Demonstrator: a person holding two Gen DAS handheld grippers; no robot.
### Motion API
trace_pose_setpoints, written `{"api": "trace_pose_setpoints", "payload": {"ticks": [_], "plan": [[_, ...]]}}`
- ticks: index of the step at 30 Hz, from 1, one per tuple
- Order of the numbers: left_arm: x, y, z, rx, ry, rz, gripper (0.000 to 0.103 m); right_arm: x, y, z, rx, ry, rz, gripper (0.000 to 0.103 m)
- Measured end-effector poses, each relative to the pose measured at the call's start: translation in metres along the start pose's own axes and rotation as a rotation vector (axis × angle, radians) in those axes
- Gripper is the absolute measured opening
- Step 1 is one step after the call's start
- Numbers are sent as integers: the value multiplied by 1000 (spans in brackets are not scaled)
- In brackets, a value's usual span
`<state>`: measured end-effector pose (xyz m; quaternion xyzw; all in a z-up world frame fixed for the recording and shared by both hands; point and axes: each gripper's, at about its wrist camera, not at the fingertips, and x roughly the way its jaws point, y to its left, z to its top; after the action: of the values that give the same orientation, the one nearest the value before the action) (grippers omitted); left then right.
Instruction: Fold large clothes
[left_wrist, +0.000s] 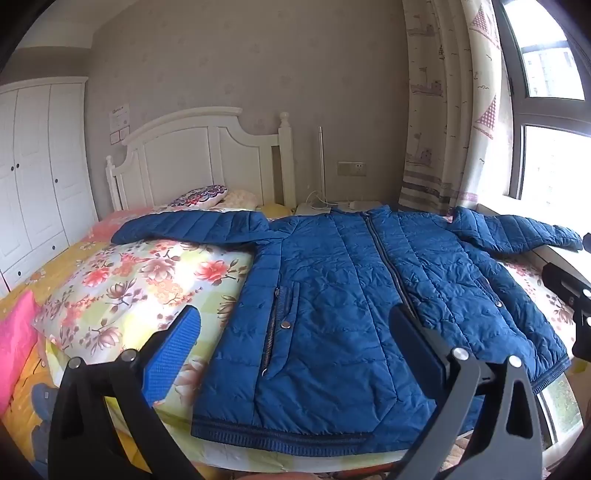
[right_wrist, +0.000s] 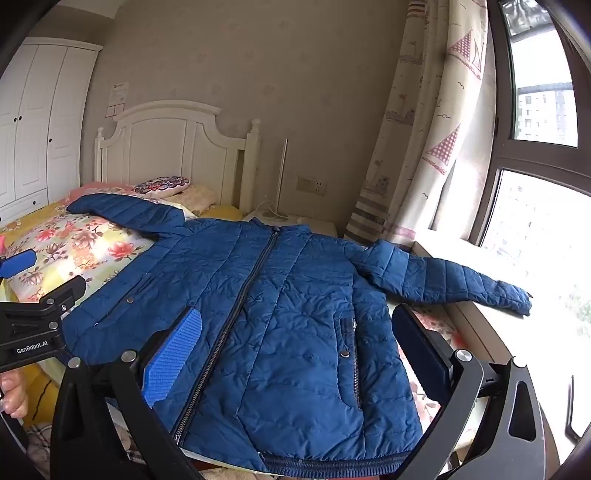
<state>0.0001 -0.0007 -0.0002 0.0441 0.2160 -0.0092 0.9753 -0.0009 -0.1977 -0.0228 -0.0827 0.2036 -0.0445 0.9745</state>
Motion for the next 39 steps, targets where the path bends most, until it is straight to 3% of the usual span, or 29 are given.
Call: {"api": "trace_pose_setpoints", "payload": {"ticks": [39], "plan": [[3, 10, -4, -18, 12, 5, 101, 14, -3, -11, 33, 41, 24, 99]]}}
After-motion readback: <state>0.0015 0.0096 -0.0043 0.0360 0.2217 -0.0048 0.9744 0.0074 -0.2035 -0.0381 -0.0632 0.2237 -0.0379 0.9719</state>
